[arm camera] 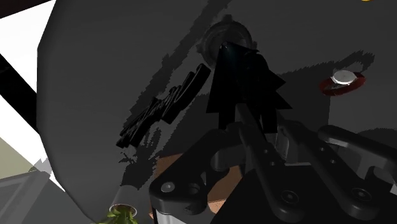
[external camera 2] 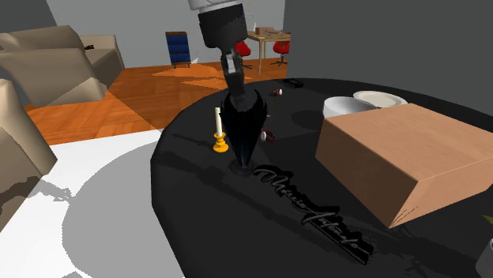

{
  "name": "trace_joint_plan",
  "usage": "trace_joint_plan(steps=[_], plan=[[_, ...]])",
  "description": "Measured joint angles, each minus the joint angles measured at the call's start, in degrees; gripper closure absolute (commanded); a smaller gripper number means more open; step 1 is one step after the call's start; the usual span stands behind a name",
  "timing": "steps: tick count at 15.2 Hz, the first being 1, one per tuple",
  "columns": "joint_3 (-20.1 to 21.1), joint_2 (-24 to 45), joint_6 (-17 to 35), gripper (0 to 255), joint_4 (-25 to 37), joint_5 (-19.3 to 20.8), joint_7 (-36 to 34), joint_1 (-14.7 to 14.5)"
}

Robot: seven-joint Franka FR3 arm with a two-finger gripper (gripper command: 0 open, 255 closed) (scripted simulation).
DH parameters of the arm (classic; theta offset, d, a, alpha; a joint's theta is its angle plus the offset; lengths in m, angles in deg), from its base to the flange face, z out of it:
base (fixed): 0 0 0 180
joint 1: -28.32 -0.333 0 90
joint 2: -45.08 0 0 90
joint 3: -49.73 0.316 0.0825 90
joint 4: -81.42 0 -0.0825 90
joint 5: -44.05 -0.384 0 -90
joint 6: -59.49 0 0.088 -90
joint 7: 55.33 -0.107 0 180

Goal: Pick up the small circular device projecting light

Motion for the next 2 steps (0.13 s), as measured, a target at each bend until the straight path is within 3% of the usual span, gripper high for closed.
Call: trace_joint_plan(steps=[2], plan=[[0.1,0.6,-1.5,255,1.9,0.4,0.0,-0.4]])
